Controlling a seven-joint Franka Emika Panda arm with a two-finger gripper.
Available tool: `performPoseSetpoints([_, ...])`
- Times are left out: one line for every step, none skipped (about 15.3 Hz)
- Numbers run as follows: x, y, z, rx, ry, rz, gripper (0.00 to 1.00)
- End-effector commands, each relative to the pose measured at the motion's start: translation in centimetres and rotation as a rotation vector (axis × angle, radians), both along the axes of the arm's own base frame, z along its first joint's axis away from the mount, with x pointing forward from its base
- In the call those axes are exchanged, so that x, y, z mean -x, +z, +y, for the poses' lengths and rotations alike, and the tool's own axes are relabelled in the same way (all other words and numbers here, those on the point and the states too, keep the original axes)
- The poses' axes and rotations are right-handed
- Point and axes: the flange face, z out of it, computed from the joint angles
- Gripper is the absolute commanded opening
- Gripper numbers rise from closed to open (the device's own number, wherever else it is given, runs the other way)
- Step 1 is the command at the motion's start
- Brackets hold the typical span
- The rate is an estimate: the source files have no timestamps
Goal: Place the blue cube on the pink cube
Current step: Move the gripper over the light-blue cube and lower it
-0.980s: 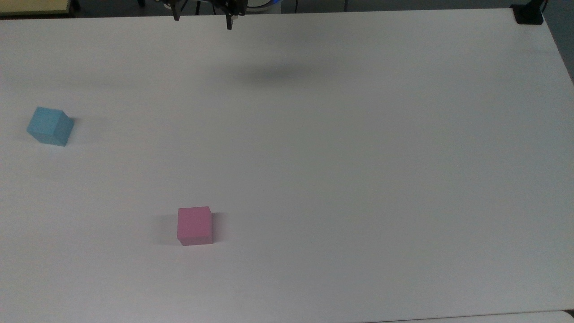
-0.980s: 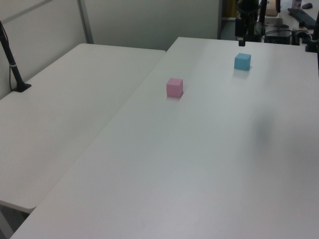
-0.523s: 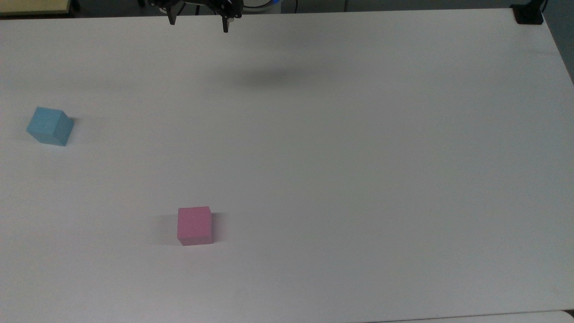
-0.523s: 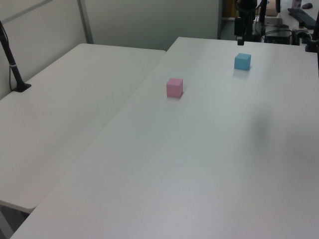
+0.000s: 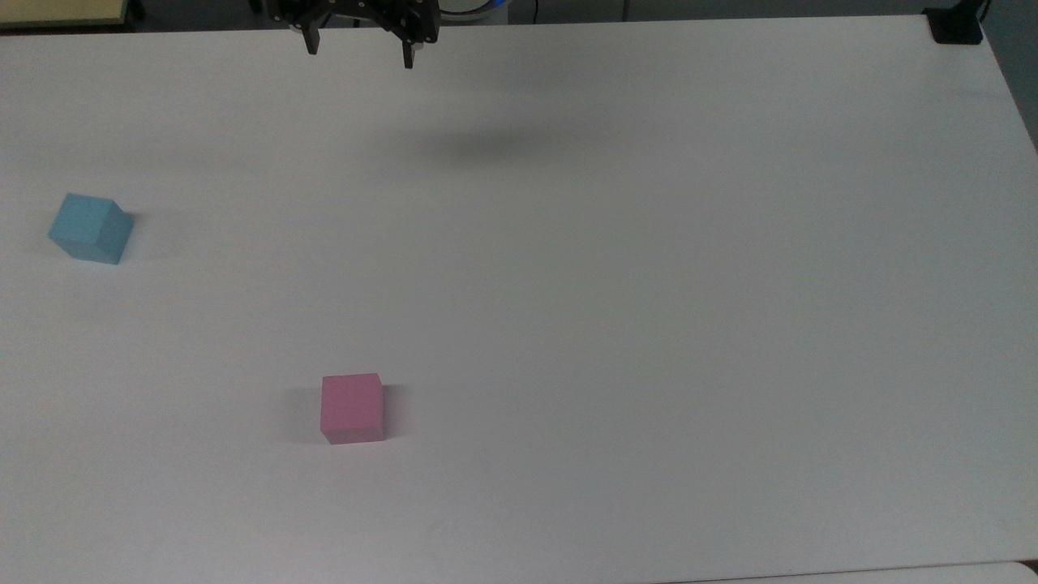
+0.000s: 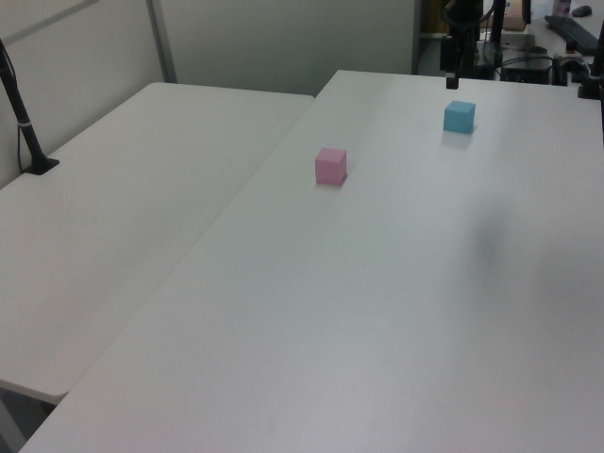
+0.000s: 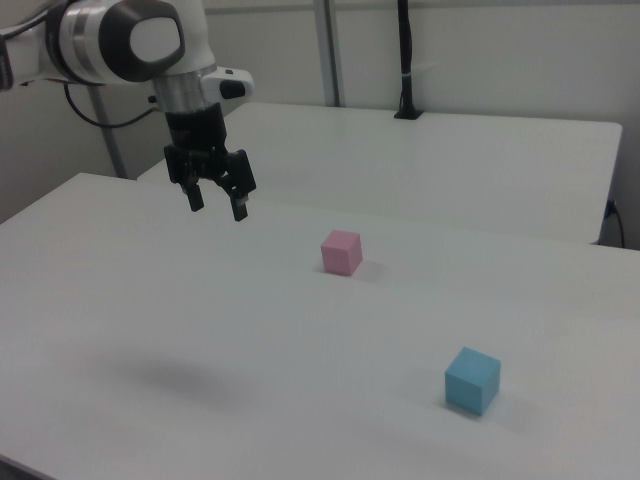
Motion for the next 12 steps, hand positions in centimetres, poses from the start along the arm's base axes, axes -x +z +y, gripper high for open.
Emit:
performPoseSetpoints([-2.7,-1.6,-3.8,0.017,-0.02,-0.095,1.0])
performPoseSetpoints([-2.9,-2.1,-6.3,0.024,-0.031,-0.105,1.0])
performPoseSetpoints([-2.8,-2.7,-8.6,0.029,-0.023,-0.103,1.0])
performPoseSetpoints([-2.7,-3.8,-11.4,0.041,-0.006,-0.096,1.0])
performPoseSetpoints([-2.3,-5.0,-14.5,0.055,-0.004,-0.096,1.0])
performPoseSetpoints([-2.2,-5.9,-17.4,0.075,-0.015,-0.118,1.0])
performPoseSetpoints([-2.0,-7.1,-20.1,0.085,-0.032,-0.144,1.0])
performPoseSetpoints([-1.9,-8.5,-22.5,0.09,-0.036,-0.162,1.0])
performPoseSetpoints([-2.1,-10.2,-24.2,0.093,-0.039,-0.172,1.0])
performPoseSetpoints([-2.1,-11.7,-25.9,0.096,-0.057,-0.183,1.0])
performPoseSetpoints([-1.9,-12.6,-27.5,0.098,-0.076,-0.2,1.0])
performPoseSetpoints([-2.0,-13.6,-28.2,0.1,-0.087,-0.213,1.0])
